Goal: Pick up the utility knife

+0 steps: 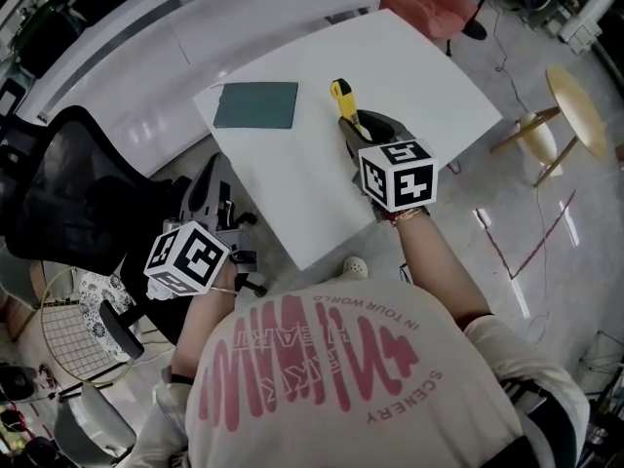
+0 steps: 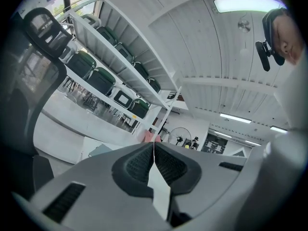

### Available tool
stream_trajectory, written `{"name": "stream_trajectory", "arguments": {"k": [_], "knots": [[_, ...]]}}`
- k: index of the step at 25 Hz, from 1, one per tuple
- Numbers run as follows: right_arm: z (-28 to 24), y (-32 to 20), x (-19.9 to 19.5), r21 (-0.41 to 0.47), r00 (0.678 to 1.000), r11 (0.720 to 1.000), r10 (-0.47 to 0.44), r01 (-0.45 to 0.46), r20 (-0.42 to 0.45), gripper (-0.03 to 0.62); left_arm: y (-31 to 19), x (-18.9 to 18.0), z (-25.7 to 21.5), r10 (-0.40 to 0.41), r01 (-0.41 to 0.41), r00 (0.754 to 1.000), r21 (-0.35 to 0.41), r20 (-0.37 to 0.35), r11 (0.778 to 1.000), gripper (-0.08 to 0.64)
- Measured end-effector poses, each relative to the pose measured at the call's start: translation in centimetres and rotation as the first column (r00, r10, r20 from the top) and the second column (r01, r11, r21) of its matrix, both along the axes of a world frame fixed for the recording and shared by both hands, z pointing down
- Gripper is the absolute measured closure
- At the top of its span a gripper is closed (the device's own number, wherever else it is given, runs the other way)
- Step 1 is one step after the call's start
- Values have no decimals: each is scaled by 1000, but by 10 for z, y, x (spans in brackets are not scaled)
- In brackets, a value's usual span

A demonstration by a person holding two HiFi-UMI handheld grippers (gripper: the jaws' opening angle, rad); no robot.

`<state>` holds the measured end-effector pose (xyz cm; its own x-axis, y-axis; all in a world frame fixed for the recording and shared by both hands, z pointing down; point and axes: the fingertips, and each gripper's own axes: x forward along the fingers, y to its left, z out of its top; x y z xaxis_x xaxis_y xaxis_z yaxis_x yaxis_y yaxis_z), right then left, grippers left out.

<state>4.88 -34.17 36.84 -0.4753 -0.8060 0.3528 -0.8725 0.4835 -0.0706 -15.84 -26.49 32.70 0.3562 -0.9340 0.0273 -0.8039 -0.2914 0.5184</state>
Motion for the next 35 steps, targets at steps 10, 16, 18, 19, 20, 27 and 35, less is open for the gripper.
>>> {"name": "stream_trajectory", "arguments": {"k": [10,16,18,19,20,27,35], "knots": [[-54,30,-13,151,993,986,62,-77,100,463,0,0,-7,46,-46,999,18,-2,999,535],[-67,49,-16,182,982,976,88,-119,167,463,4,5,-18,84,-86,996,61,36,994,535],[-70,59,-15,189,977,972,108,-143,183,463,7,5,-20,94,-96,995,70,42,993,535],[-70,65,-15,194,975,969,119,-155,187,463,10,4,-20,98,-101,994,74,39,992,535],[-70,70,-16,197,974,966,129,-166,189,463,14,3,-20,103,-106,994,77,38,991,535],[-60,107,-31,191,958,956,176,-221,227,462,37,-10,-10,153,-158,986,73,67,985,535],[-51,132,-51,190,949,951,192,-243,249,461,50,-22,-7,177,-190,975,93,138,977,535]]}}
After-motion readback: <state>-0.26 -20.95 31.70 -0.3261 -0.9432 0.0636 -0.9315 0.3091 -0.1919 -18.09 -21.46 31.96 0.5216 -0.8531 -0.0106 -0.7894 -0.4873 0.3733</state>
